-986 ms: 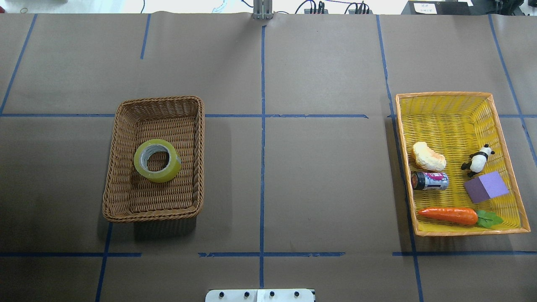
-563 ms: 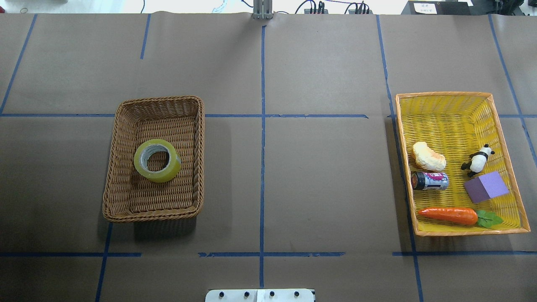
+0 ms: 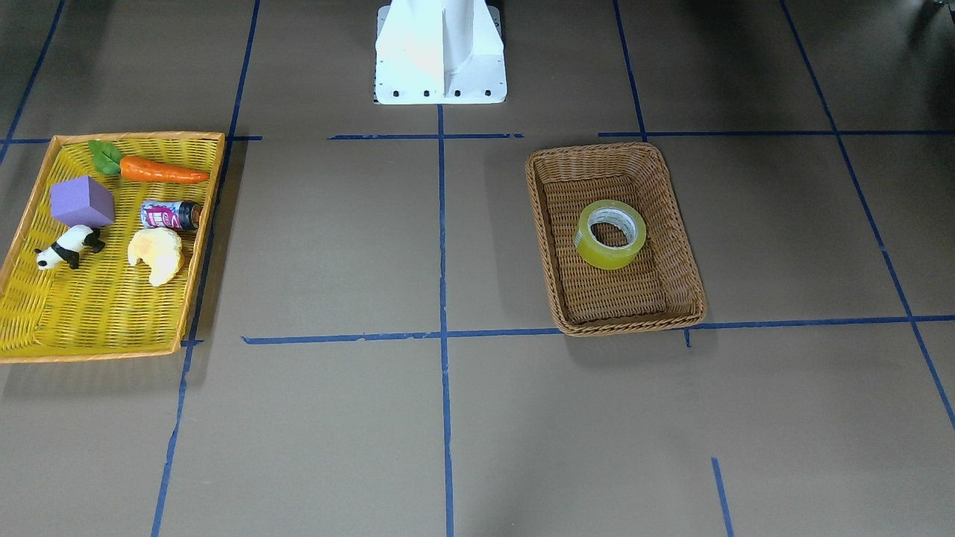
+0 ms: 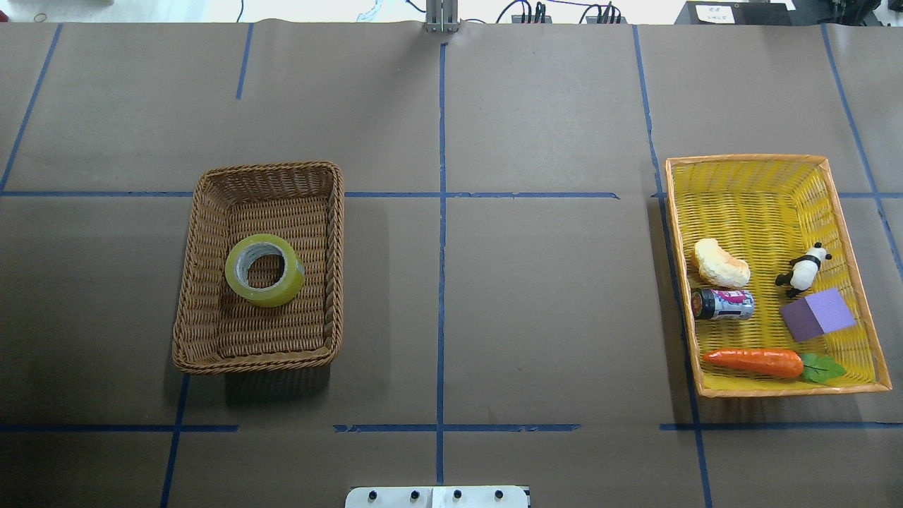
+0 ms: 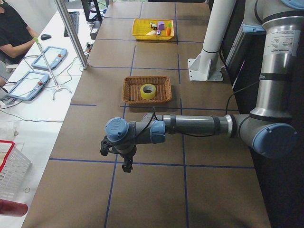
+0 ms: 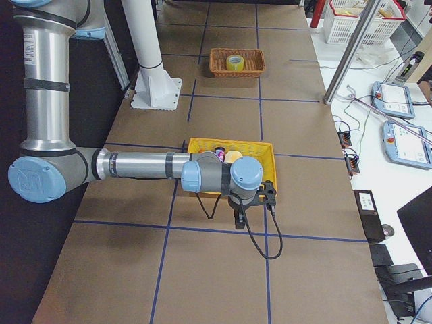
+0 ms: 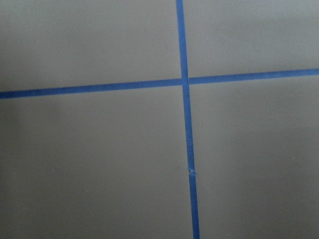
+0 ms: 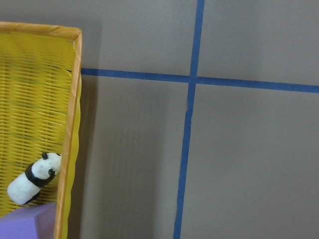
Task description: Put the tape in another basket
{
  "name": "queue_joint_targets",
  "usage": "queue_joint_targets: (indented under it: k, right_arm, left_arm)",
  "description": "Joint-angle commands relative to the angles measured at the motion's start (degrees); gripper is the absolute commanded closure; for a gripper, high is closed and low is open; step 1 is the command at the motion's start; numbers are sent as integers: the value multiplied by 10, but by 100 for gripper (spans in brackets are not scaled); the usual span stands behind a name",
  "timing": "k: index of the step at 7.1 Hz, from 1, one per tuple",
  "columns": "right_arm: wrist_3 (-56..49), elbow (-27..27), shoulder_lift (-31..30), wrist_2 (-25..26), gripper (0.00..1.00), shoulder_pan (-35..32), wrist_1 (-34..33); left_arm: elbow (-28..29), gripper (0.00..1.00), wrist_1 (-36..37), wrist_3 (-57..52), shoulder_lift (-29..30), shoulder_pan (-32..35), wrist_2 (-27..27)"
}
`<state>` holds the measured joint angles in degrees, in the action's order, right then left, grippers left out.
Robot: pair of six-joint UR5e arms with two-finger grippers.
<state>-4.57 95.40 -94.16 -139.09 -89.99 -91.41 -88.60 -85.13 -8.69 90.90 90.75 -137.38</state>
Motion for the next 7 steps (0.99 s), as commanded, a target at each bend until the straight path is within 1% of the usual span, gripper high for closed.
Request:
queue_joint_targets:
  k: [1,3,7]
  right_arm:
    - [-2,-20,-5,0,0,-15,1]
    - [6,-24,2,1,0,-23,1]
    - [6,-4,0,2,0,-23,2]
  left_arm:
    - [0,0,0,0,0,1,0]
    - [0,0,1,0,1,1,0]
    - [-1,0,1,1,3,1,0]
